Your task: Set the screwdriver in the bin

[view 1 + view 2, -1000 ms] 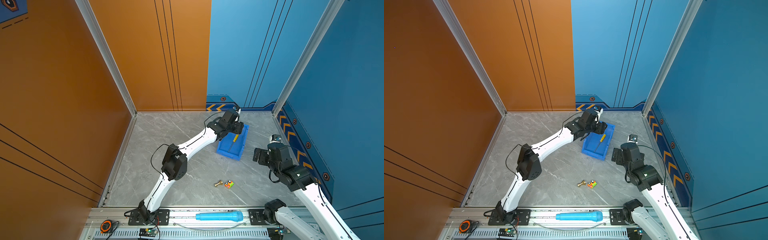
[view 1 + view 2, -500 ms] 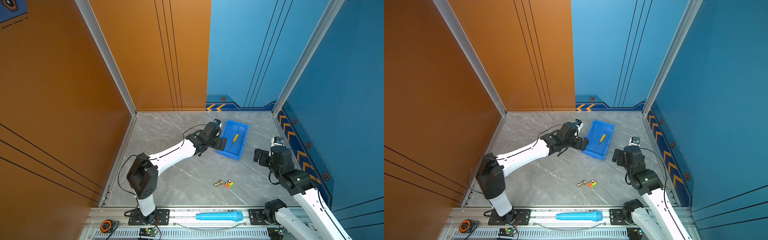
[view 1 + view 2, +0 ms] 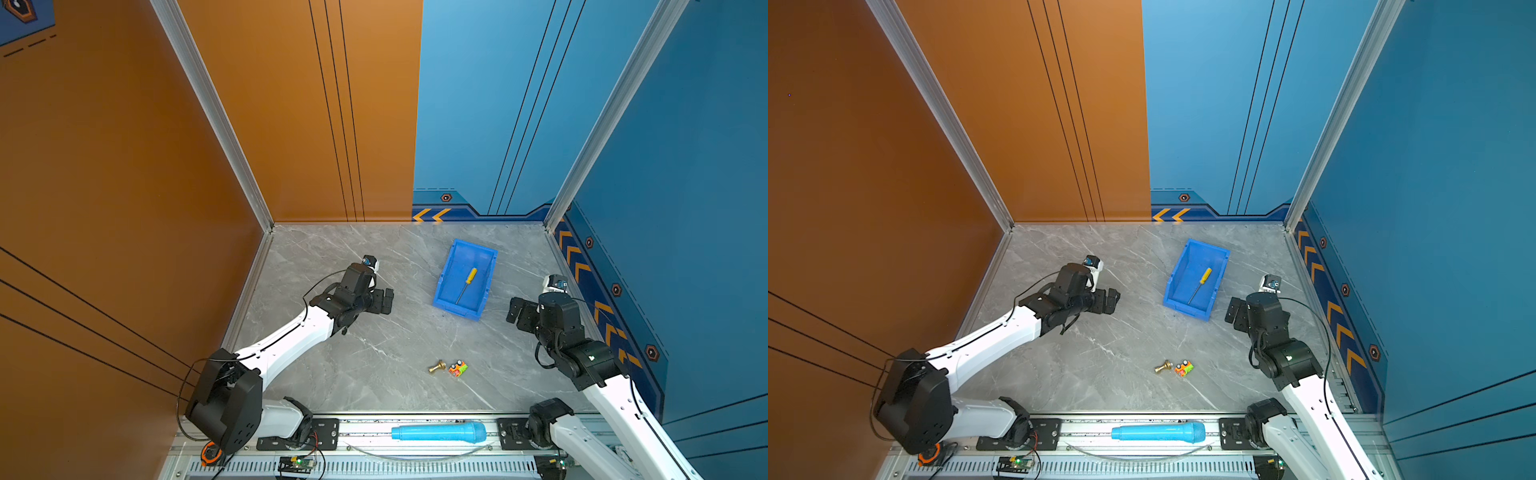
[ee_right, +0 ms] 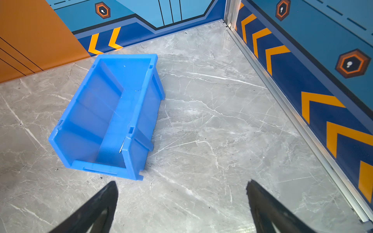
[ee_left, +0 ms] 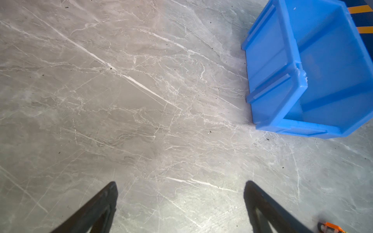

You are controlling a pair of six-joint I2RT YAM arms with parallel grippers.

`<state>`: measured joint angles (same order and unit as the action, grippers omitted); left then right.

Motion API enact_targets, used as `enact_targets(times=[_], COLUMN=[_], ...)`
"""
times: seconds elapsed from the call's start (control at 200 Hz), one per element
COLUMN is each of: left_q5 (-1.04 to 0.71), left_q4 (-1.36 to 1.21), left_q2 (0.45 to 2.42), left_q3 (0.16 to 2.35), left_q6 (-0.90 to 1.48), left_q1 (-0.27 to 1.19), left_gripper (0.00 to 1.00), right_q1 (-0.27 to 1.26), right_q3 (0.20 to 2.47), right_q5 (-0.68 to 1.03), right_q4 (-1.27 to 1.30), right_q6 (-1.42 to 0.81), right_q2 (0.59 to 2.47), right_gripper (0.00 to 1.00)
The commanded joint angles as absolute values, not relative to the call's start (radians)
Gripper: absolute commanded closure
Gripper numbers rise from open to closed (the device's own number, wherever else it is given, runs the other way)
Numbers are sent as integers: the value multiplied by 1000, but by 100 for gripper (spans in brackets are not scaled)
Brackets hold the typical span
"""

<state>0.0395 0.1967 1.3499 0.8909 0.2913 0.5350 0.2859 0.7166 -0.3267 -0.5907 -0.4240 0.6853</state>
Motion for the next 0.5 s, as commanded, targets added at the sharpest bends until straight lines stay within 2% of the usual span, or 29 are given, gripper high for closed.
enact_targets(times=[0.0, 0.175, 0.295, 0.496], left_q5=[4, 71, 142, 348], left_q4=[147, 143, 158, 172], left_q2=[1310, 1282, 1280, 1262], left_q3=[869, 837, 832, 806], left_q6=[270, 263, 271, 244], left_q1=[521, 476, 445, 409], left_gripper=[2, 2, 2, 2], right_q1=[282, 285, 283, 280], right_q3=[653, 533, 497, 411], right_q5=[-386, -433, -499, -425], right_q4=[-515, -354, -293, -103], right_q6=[-428, -306, -223, -72], right_q2=[614, 514, 515, 576], right_gripper=[0, 0, 0, 0])
